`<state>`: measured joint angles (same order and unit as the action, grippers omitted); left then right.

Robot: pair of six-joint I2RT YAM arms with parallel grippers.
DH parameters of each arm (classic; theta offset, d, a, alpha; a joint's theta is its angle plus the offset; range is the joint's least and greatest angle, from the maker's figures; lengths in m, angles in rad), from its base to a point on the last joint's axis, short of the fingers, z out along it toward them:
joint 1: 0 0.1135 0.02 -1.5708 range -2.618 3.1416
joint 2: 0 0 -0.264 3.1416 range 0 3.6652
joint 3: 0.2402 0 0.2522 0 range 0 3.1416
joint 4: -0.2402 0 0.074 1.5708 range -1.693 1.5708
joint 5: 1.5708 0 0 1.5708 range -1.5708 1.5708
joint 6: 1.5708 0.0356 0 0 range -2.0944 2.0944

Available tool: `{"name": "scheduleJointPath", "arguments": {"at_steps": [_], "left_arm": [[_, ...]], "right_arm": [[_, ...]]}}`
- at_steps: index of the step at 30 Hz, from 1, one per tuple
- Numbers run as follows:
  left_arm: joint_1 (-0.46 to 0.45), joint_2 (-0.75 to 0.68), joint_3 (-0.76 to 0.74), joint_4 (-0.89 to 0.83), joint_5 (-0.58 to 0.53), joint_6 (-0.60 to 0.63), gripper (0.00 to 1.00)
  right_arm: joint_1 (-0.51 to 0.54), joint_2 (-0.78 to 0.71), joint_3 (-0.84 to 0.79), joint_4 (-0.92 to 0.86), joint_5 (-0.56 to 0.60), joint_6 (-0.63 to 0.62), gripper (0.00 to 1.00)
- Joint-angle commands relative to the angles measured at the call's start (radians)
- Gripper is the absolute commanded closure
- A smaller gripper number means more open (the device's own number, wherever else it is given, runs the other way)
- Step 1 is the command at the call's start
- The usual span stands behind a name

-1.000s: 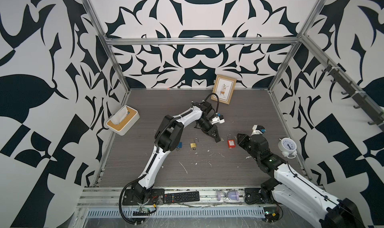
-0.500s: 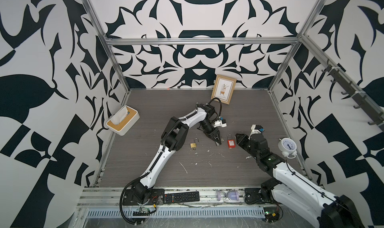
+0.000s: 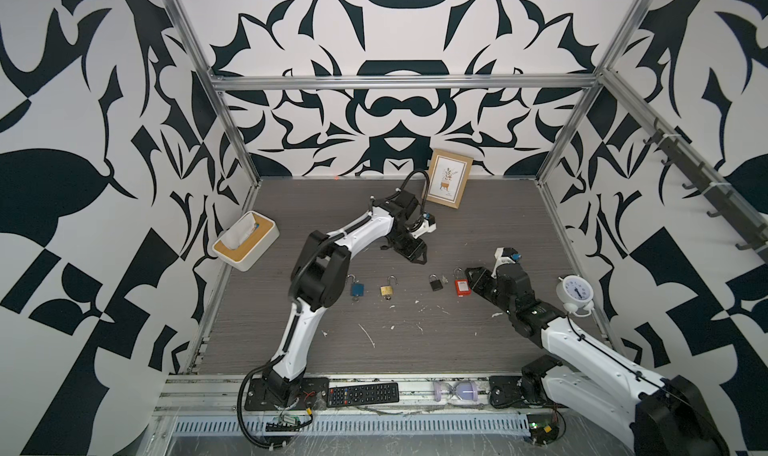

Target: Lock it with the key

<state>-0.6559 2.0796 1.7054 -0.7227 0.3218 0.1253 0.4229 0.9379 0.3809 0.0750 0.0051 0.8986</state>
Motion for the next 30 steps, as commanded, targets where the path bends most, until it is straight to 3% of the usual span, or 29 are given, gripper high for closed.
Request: {"name": "scheduleJointPath", "arguments": {"at_steps": [1,3,5,7,8,13,16,18,20,21,24,30], "left_arm": [[0.011,-0.31,-0.315,0.46,-0.266,-0.214,0.34],[0.025,-0.42,-0.394,0.459,-0.299,-0.267,0.24],[0.028,-0.503,-0.447,0.442,-0.333,-0.262,0.0],[0.045,-0.585,-0.514,0.446,-0.327,-0.266,0.01],[0.066,-0.625,-0.545,0.444,-0.291,-0.284,0.01],[0.217,-0.793,-0.749,0.524,-0.088,-0.506,0.01],[0.226,-0.968,-0.927,0.647,-0.146,-0.537,0.01],[0.228,-1.09,-1.05,0.721,-0.256,-0.635,0.01],[0.23,-1.161,-1.089,0.695,-0.27,-0.669,0.01],[0.232,-1.18,-1.089,0.649,-0.27,-0.68,0.01],[0.233,-1.219,-1.095,0.567,-0.226,-0.694,0.0],[0.24,-1.303,-1.181,0.538,-0.213,-0.709,0.0]], "right_arm": [[0.041,0.024,0.121,-0.071,-0.014,-0.102,0.62],[0.089,0.068,0.178,-0.101,-0.021,-0.141,0.55],[0.142,0.116,0.22,-0.101,-0.025,-0.17,0.41],[0.194,0.18,0.275,-0.103,-0.051,-0.204,0.09],[0.221,0.217,0.297,-0.087,-0.081,-0.223,0.0],[0.315,0.402,0.406,-0.052,-0.137,-0.18,0.0],[0.395,0.463,0.441,-0.047,-0.022,-0.196,0.0],[0.434,0.546,0.526,-0.176,0.056,-0.184,0.0],[0.46,0.64,0.631,-0.292,0.078,-0.188,0.0],[0.487,0.68,0.678,-0.342,0.142,-0.178,0.0],[0.535,0.748,0.731,-0.35,0.179,-0.186,0.0],[0.574,0.879,0.876,-0.444,0.259,-0.166,0.23]]}}
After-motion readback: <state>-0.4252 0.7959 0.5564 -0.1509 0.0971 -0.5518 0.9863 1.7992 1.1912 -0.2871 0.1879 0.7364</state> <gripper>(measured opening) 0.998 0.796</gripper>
